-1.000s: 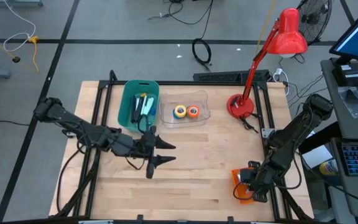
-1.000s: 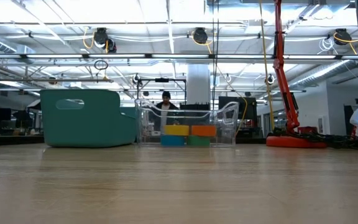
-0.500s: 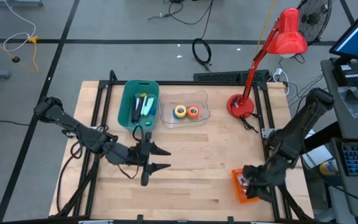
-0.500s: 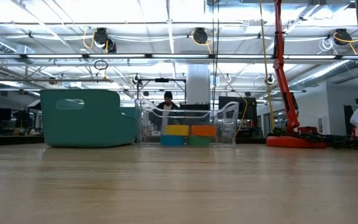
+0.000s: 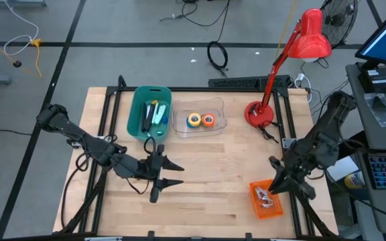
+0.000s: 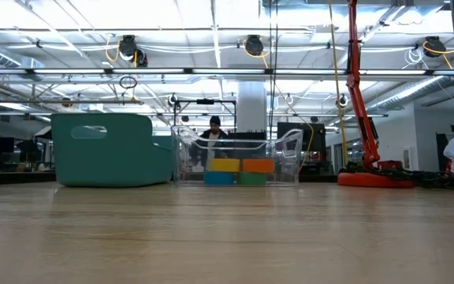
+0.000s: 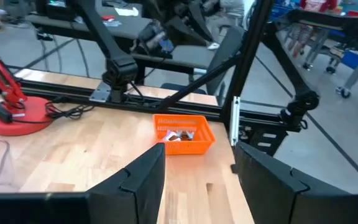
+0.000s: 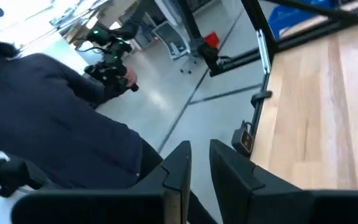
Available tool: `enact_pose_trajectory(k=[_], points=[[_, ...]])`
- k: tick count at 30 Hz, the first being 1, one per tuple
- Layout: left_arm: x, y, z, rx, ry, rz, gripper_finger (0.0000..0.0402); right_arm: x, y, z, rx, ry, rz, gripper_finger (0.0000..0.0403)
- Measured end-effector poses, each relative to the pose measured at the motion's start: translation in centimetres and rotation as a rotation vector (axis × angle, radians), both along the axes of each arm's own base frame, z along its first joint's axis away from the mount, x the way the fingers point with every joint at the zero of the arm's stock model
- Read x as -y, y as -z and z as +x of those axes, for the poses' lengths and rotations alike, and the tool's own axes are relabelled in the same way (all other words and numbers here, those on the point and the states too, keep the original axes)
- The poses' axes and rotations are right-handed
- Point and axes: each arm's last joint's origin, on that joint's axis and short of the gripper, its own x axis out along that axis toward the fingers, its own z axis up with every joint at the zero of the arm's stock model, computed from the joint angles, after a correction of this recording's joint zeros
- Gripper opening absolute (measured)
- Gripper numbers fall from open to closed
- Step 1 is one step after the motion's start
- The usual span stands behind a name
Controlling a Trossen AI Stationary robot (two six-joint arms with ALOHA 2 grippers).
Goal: Pick and place Stapler, Stapler remover, tape
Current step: Return to Home Position
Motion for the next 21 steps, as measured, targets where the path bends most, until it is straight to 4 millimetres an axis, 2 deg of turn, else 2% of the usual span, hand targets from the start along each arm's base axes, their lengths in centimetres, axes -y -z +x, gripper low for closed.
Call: enact_pose_trajectory(k=[4,7,10,15,21], points=[[-0.4,0.0,0.3,-0.005,0.023,-0.009,0.0198,1.0,-0.4,-0.8,0.028,-0.003,0.009,0.0050],[-0.7,0.2,0.6,-0.008,0.021,-0.011,0.0198,1.7,-0.2,-1.1,0.046,0.053,-0.049,0.0049],[-0.6,0.7,1.1,-0.022,0.017,-0.005,0.0198,2.0,1.2,-1.1,0.009,0.119,-0.072,0.0048],[-0.5,1.3,1.9,-0.025,0.012,-0.005,0.0198,1.9,3.9,-1.2,-0.032,0.073,-0.025,0.0050],[-2.2,1.4,2.7,-0.031,0.014,0.000,0.0198,3.3,4.6,-2.3,0.048,0.047,0.035,0.0050]])
